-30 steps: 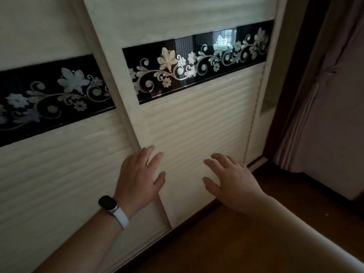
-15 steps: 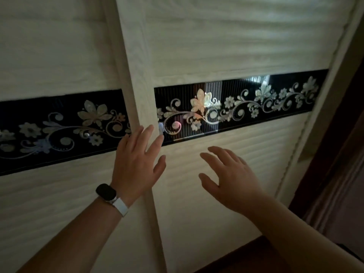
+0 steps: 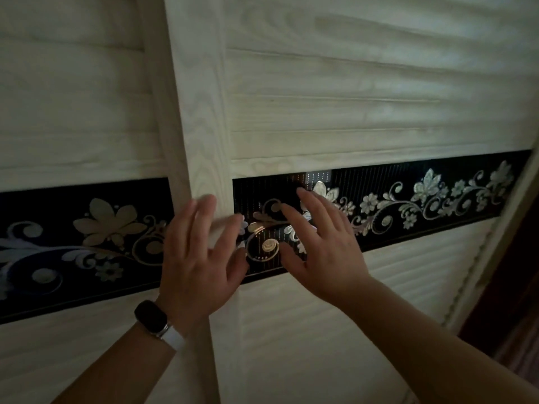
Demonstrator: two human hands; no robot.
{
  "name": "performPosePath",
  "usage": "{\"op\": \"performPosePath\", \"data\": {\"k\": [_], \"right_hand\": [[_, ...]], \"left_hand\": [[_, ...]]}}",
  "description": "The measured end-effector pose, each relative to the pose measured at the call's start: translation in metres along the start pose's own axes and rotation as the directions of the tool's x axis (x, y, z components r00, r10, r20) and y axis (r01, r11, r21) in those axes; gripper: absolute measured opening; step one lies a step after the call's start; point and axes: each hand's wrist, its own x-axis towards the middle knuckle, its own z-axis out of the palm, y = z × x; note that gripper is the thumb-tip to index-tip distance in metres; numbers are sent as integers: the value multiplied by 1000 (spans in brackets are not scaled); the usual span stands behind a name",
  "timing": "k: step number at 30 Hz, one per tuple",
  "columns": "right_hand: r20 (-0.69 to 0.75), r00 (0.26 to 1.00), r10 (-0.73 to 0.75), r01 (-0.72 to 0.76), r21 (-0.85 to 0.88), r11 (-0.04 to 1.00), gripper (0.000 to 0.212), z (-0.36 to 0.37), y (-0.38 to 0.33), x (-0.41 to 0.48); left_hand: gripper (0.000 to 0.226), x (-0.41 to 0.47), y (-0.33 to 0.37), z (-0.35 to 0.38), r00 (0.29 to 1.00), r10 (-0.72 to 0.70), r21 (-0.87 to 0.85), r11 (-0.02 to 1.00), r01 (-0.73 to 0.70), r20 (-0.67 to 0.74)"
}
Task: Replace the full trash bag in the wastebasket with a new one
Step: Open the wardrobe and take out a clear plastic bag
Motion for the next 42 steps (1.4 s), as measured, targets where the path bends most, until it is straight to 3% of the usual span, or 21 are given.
{"op": "performPosePath", "data": {"k": [5,13,42], "right_hand": [[-167,980,-107,109,1,994,60,52,18,4],[-349,920,-178,164,-69,984,75,94,52,2],[-358,917,-176,148,-105,983,69,59,303,-38]], "left_hand": [[58,-3,-1,17,998,35,42,999,-33,-57],[53,4,16,35,997,35,69,997,-31,-67],[58,86,215,169,998,47,34,998,-46,-50]]}}
